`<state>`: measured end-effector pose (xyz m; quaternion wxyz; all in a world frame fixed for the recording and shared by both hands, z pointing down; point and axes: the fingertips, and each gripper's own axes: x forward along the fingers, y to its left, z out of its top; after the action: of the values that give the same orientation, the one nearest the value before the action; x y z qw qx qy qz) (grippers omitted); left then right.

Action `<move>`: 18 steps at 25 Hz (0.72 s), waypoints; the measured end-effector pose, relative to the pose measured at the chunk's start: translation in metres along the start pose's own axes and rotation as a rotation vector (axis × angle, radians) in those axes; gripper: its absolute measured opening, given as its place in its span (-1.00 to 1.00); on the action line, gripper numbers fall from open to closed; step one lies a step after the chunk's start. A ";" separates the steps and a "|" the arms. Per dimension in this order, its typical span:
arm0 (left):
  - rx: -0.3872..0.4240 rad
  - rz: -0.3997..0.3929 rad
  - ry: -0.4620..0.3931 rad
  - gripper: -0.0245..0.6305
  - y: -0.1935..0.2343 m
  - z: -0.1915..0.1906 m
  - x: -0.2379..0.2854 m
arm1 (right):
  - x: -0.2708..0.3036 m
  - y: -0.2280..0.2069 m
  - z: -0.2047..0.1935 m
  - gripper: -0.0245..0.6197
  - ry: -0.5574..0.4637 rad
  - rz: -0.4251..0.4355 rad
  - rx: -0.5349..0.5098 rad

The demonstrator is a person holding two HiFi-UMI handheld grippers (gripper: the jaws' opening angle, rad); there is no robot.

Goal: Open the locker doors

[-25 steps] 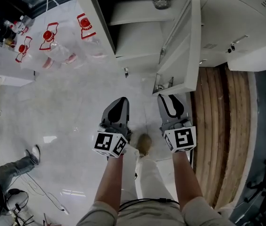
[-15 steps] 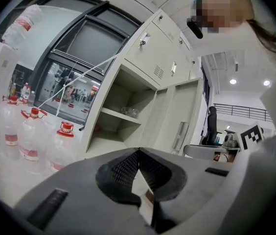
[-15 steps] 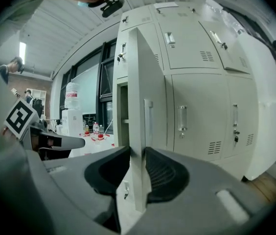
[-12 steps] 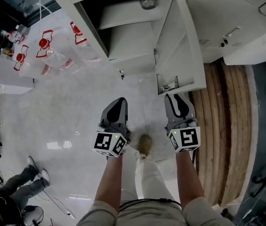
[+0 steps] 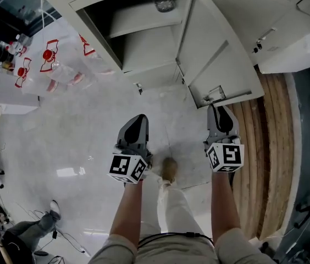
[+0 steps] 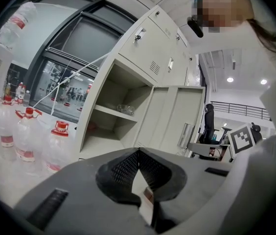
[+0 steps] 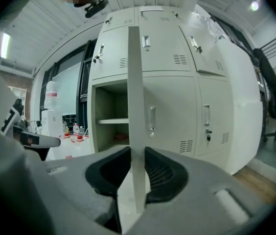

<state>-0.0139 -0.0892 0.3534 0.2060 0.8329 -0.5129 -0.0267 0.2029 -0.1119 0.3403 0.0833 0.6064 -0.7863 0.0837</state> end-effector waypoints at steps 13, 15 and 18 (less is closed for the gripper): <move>-0.013 0.011 0.003 -0.93 0.006 0.001 0.006 | 0.011 -0.051 0.003 -0.65 0.001 -0.095 0.022; -0.012 0.011 0.006 -0.93 0.006 0.001 0.006 | 0.011 -0.055 0.003 -0.65 0.002 -0.111 0.027; -0.010 0.015 0.005 -0.93 0.010 0.003 0.007 | 0.015 -0.063 0.004 -0.65 0.005 -0.138 0.036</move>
<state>-0.0200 -0.1004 0.3558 0.2116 0.8282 -0.5183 -0.0254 0.2604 -0.1427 0.3421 0.0799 0.6605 -0.7408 0.0932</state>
